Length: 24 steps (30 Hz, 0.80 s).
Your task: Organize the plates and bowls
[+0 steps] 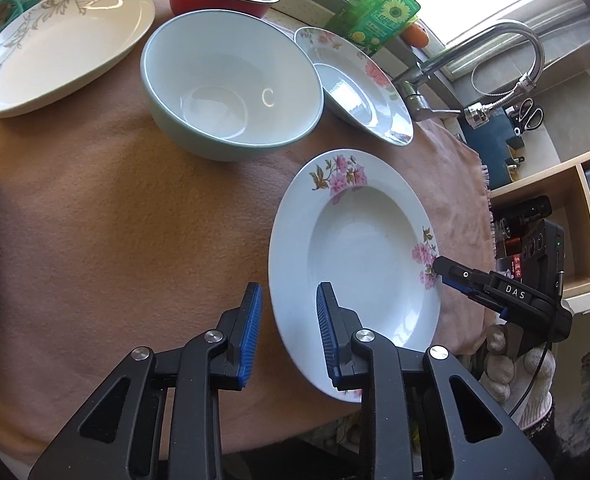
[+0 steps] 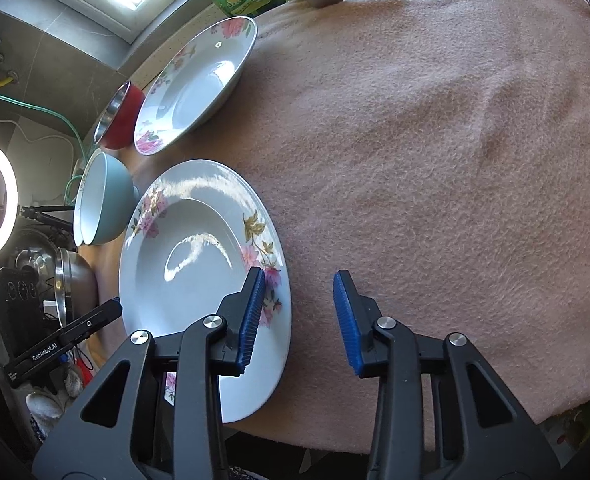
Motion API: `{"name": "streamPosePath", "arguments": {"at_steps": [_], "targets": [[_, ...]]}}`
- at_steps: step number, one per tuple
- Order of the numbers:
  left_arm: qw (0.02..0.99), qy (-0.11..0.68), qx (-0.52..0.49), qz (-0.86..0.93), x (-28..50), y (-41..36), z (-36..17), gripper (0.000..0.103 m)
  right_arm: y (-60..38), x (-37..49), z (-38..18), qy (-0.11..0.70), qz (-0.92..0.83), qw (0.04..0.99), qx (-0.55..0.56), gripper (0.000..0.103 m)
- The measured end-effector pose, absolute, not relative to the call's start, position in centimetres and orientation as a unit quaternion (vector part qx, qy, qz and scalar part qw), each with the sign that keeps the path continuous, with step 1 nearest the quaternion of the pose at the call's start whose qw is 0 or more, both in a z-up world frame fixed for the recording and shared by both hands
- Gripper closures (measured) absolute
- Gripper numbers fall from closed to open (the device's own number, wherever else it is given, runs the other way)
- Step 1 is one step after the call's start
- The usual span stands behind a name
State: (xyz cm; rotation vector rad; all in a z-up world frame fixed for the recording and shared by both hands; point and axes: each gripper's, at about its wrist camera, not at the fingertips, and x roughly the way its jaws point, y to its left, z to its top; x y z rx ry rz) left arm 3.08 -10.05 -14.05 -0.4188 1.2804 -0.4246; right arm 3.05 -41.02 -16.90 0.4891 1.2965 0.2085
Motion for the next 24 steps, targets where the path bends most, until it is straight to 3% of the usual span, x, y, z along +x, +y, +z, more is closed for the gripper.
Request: {"name": "streamPosePath", "arguments": {"at_steps": [9, 24], "targets": [[0.759, 0.592, -0.190, -0.192, 3.3, -10.5, -14.6, 0.085, -39.6, 3.4, -16.6, 0.602, 0.118, 0.762, 0.206, 0.084], [0.760, 0.596, -0.175, -0.193, 3.2, -10.7, -14.7, 0.085, -39.2, 3.4, -16.4, 0.610, 0.114, 0.763, 0.184, 0.083]]}}
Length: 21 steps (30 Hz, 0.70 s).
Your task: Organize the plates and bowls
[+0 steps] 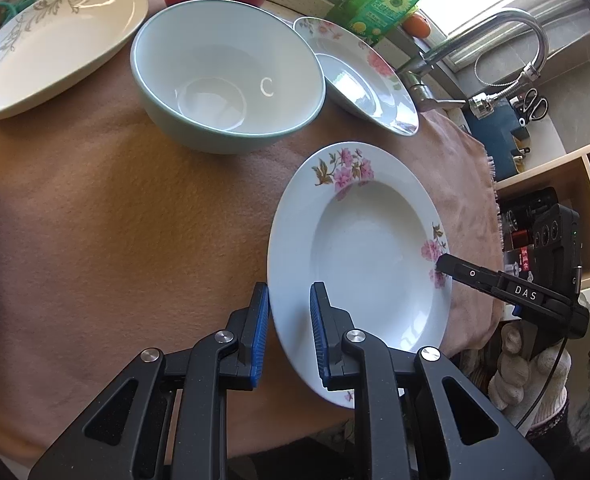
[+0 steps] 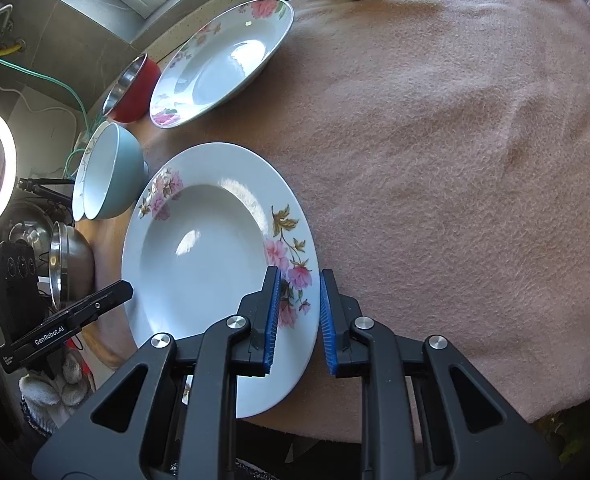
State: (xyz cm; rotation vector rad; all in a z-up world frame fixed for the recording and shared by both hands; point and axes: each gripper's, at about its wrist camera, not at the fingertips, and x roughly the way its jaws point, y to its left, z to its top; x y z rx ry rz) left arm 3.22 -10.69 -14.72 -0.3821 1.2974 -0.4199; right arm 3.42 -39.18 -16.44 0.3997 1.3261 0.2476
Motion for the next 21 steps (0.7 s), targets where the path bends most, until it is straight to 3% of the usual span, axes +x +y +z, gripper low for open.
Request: {"name": "streamPosePath", "arguments": {"at_steps": [21], "targets": [[0.758, 0.601, -0.188, -0.168, 2.1, -6.9, -14.7, 0.085, -34.4, 0.9, -16.5, 0.639, 0.159, 0.737, 0.150, 0.083]]}}
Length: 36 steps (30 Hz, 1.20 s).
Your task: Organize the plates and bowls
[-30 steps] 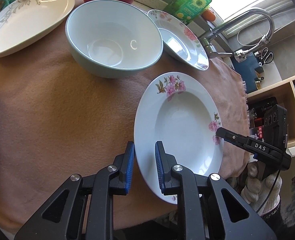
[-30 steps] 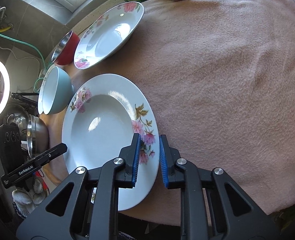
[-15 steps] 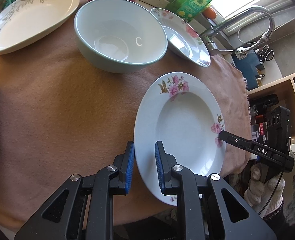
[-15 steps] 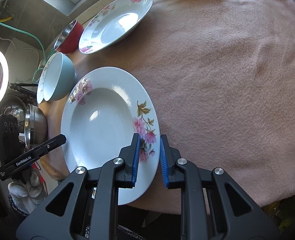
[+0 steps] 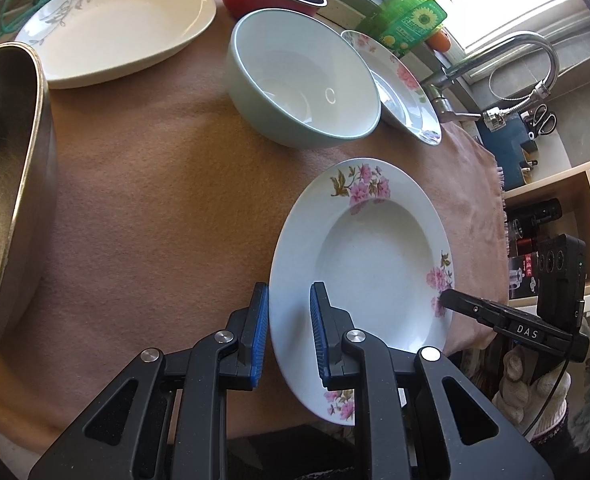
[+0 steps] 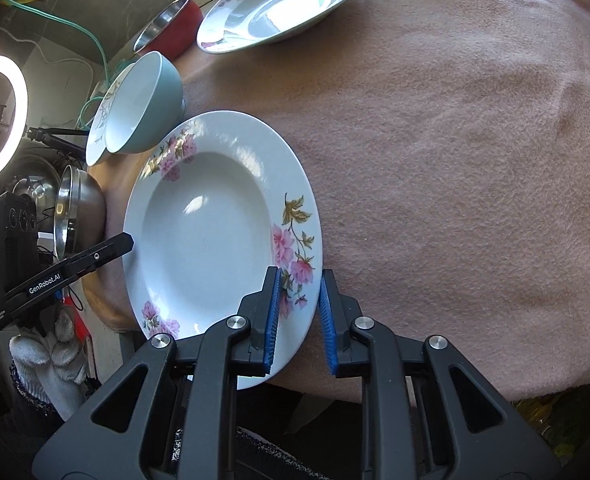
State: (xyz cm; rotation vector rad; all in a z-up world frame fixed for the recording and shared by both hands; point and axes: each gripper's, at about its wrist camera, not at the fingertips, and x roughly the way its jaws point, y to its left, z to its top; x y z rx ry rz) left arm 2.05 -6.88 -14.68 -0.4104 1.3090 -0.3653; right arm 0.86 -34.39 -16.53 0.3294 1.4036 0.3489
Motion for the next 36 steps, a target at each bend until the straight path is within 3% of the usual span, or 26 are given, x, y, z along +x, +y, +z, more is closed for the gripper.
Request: {"name": "streamPosePath", "arguments": {"at_steps": [36], "targets": [[0.763, 0.599, -0.193, -0.144, 2.9, -4.8, -14.8, 0.085, -32.1, 0.1, -16.8, 0.651, 0.180, 0.723, 0.144, 0.082]]}}
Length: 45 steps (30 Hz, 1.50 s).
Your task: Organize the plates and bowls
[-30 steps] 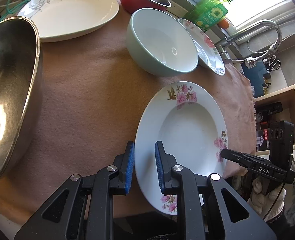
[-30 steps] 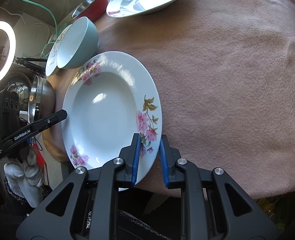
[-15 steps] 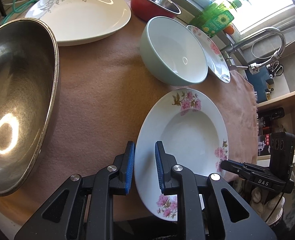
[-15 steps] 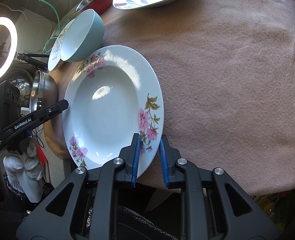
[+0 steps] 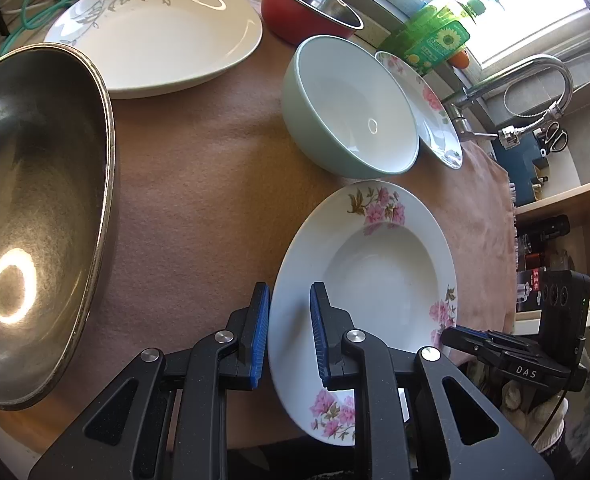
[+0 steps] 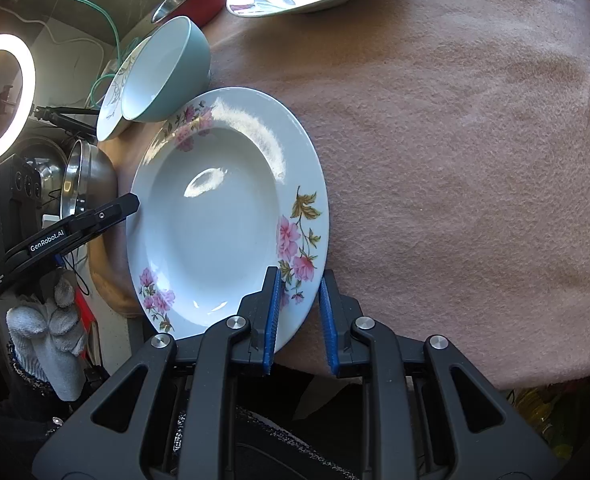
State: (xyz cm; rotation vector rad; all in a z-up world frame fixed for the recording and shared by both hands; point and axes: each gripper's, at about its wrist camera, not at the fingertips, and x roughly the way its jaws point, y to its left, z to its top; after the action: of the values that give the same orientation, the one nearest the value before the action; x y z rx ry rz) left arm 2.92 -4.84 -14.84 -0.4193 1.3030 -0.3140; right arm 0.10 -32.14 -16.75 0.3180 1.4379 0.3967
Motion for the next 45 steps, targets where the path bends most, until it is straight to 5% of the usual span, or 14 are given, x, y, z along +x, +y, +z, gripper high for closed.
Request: {"name": "streamPosePath", "arguments": {"at_steps": [7, 12, 25, 29, 45], "targets": [[0.771, 0.598, -0.170, -0.142, 2.6, -5.0, -14.3, 0.085, -32.3, 0.1, -15.6, 0.636, 0.158, 0.743, 0.134, 0.080], [0.769, 0.599, -0.166, -0.145, 2.1, -4.5, -13.9, 0.084, -33.5, 0.1, -14.6, 0.620, 0.128, 0.759, 0.151, 0.056], [0.776, 0.575, -0.139, -0.219, 3.2, -6.1, -9.6, 0.083, -36.6, 1.6, -10.1, 0.556, 0.060, 0.810, 0.179, 0.056], [0.780, 0.561, -0.148, -0.235, 5.3, -7.4, -8.4, 0.066, -38.0, 3.6, -8.9, 0.543, 0.065, 0.820, 0.168, 0.056], [0.805, 0.539, -0.182, -0.166, 15.7, -12.8, -7.8, 0.066, -44.0, 16.0, -11.5, 0.561, 0.146, 0.798, 0.167, 0.056]]}}
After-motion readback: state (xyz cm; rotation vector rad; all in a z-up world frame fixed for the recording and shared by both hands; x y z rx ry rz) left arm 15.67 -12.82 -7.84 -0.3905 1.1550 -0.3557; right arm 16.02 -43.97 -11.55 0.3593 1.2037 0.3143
